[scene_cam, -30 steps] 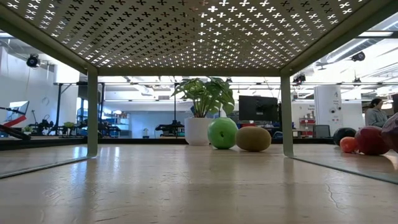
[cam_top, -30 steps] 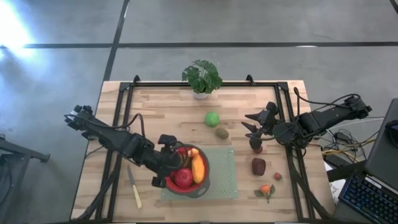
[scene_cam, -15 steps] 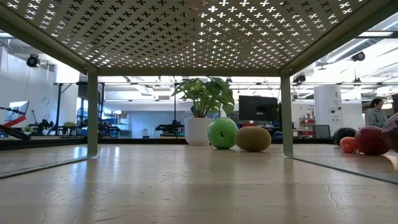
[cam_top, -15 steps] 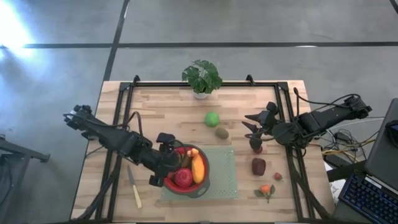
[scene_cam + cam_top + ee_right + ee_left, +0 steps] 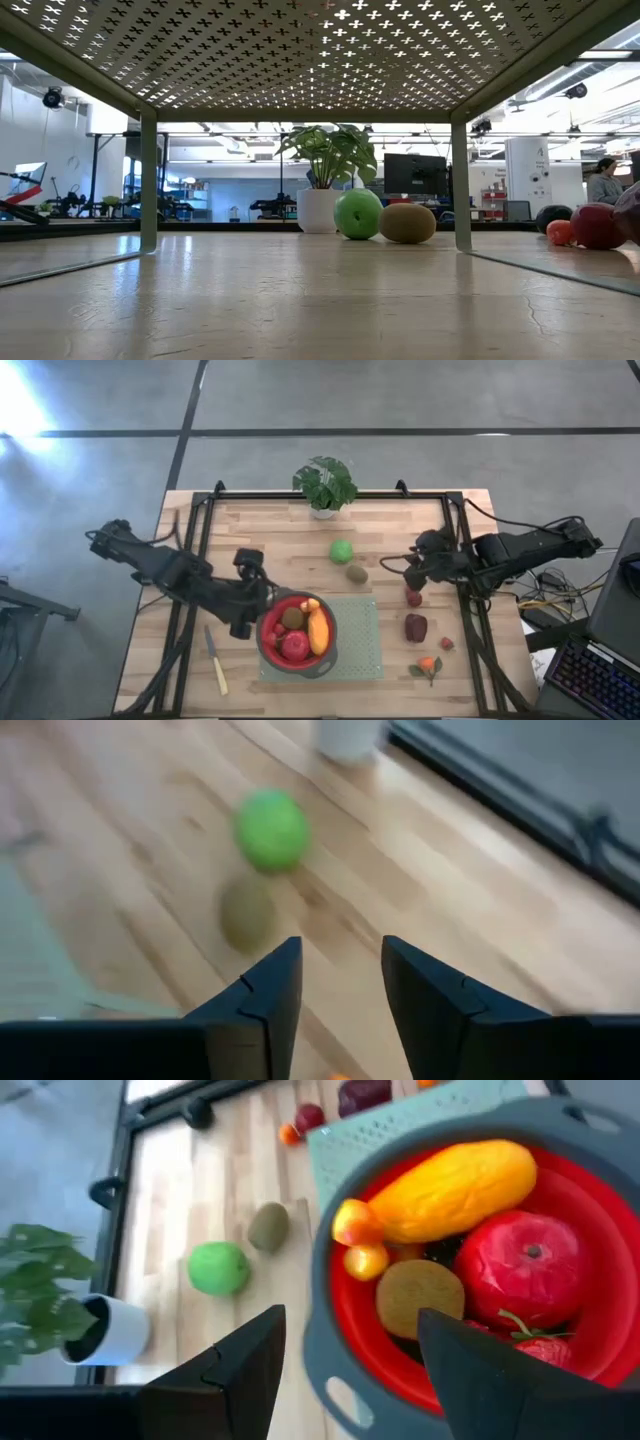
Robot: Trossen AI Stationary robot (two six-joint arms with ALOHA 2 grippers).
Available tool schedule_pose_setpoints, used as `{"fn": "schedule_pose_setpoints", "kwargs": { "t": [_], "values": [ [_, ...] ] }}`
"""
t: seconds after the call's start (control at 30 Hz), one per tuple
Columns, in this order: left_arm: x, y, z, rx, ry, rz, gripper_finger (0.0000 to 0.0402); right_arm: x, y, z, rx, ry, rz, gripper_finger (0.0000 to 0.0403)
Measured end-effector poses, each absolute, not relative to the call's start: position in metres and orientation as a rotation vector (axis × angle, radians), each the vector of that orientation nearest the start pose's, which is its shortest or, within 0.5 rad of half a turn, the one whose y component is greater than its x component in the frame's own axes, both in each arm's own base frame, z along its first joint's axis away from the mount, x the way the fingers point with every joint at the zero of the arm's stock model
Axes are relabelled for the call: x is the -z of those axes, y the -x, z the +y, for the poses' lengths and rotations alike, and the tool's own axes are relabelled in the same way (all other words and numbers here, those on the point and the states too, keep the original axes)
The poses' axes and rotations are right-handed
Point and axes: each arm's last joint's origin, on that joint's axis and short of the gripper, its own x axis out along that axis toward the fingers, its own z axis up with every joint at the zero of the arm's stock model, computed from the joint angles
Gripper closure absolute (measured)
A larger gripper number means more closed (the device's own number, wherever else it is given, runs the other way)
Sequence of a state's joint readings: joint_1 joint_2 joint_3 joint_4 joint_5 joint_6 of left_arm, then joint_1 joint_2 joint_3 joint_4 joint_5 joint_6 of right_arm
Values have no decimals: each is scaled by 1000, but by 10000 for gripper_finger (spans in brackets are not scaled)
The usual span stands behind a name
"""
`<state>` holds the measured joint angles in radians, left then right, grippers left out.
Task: Pick & Place Fruit
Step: Put the pear into the red strainer
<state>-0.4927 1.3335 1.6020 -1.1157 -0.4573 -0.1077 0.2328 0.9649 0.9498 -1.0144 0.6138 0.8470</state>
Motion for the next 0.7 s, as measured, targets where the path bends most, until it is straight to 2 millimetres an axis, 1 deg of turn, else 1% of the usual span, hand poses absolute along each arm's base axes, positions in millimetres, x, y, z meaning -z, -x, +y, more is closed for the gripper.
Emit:
{"fn": "schedule_pose_setpoints", "kwargs": {
  "t": [0.2, 0.37, 0.53, 0.7],
  "values": [
    [-430, -195, -90, -10, -249, 676, 170, -285, -149, 18, 838, -458, 806, 245],
    [-441, -177, -80, -14, -217, 616, 170, -269, -147, 19, 843, -484, 859, 229],
    [-447, -167, -75, -13, -199, 586, 170, -248, -146, 18, 853, -528, 915, 213],
    [-448, -164, -73, -12, -194, 576, 170, -231, -146, 16, 837, -592, 967, 202]
  ]
}}
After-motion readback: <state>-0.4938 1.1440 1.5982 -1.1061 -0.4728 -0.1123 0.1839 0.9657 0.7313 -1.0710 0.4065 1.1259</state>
